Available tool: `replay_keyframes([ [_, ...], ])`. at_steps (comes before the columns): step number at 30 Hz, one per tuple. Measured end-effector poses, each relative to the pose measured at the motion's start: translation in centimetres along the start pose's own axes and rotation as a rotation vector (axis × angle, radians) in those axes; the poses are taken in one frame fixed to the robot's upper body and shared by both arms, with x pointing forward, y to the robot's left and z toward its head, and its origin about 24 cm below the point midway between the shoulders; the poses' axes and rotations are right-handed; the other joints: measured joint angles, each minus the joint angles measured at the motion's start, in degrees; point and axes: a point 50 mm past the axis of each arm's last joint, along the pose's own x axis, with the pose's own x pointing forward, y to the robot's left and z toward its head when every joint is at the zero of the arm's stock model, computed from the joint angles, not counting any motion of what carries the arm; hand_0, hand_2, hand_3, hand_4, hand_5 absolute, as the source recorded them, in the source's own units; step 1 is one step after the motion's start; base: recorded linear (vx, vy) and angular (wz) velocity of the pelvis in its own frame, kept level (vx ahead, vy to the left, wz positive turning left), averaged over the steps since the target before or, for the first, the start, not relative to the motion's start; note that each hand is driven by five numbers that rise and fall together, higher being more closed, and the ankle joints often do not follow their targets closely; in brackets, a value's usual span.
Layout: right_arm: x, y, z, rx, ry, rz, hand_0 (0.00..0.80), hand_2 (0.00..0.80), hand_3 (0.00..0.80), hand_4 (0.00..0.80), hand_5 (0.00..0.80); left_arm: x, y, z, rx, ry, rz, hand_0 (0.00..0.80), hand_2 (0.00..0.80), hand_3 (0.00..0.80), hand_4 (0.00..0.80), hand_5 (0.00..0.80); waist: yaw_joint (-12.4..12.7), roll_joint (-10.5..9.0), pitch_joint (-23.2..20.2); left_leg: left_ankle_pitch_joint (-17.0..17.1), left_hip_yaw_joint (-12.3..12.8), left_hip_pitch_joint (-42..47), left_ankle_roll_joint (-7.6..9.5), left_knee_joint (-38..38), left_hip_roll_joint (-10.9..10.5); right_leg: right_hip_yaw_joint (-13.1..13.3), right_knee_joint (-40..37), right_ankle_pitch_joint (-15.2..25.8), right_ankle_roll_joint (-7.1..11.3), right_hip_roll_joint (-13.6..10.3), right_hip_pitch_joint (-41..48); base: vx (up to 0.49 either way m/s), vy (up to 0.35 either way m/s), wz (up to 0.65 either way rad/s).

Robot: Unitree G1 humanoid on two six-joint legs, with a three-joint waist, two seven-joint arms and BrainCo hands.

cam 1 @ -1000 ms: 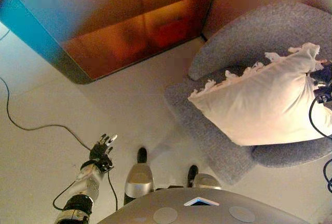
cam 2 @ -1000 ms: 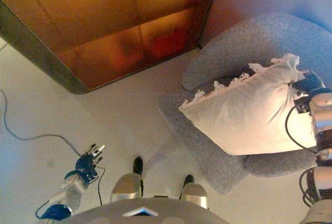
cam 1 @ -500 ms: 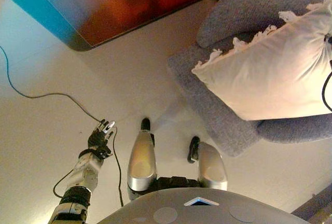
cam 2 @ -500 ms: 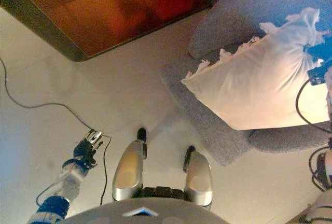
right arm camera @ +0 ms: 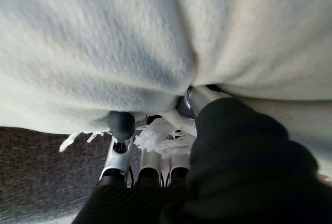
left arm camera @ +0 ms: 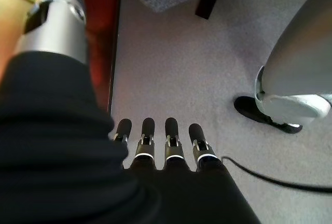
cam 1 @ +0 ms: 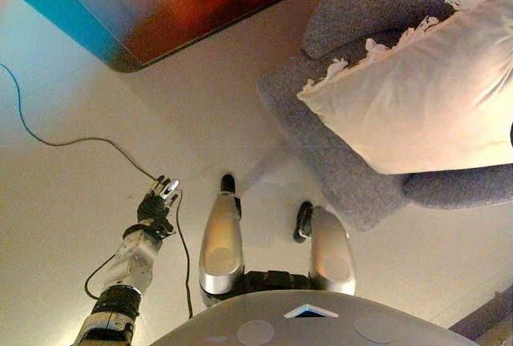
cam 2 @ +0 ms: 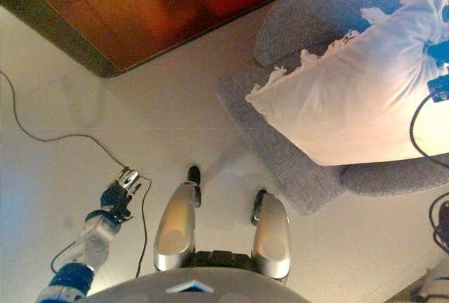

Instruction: Pick up the cushion and take it to the sofa

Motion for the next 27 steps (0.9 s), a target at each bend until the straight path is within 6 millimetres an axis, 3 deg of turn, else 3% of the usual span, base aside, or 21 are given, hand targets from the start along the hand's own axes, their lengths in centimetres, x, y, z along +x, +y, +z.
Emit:
replay_keyframes([
  [6,0.7,-2.7,1.3,-0.062,0.074,-0.119,0.800,0.800,0.800,0.800,0.800,0.0,-0.2,1.1,-0.025,-0.038,-0.017,0.000,0.000,0.000,0.000,0.000,2.1,1.22,0.7,3.9,-1.4,-1.7,-0.78,-4.9,0.1,-1.3,0.8,0.2,-1.24,0.2,-3.8,-0.044,-0.050,0.09],
  [11,0.9,-3.3,1.8,-0.130,0.118,-0.157,0.800,0.800,0.800,0.800,0.800,0.1,0.0,1.7,-0.020,-0.053,-0.011,0.000,0.000,0.000,0.000,0.000,2.8,1.47,0.8,4.5,-1.9,-1.9,-1.39,-5.7,0.3,-1.8,0.2,0.1,-1.43,0.7,-4.0,0.003,-0.006,0.01],
  [12,1.0,-3.4,1.9,-0.142,0.124,-0.170,0.605,0.605,0.605,0.605,0.605,0.1,0.0,1.9,-0.017,-0.058,-0.012,0.000,0.000,0.000,0.000,0.000,2.8,1.49,0.8,4.6,-2.0,-2.1,-1.58,-5.8,0.3,-1.8,0.1,0.1,-1.41,0.8,-4.0,-0.005,0.012,0.05],
  [13,0.9,-3.5,1.9,-0.147,0.131,-0.186,0.000,0.000,0.000,0.000,0.000,0.1,0.0,2.1,-0.014,-0.061,-0.013,0.000,0.000,0.000,0.000,0.000,2.9,1.52,0.9,4.6,-2.2,-2.2,-1.53,-5.9,0.3,-1.7,0.0,0.1,-1.41,0.8,-4.1,-0.003,0.020,0.05],
  [27,0.5,-6.0,2.8,-0.194,0.138,-0.415,0.000,0.000,0.000,0.000,0.000,0.1,-0.7,2.8,-0.074,-0.091,-0.043,0.000,0.000,0.000,0.000,0.000,2.5,1.91,0.7,6.5,-1.6,-1.3,-0.79,-10.2,0.3,-1.7,0.1,0.1,-1.74,0.6,-5.3,0.004,0.029,0.00],
])
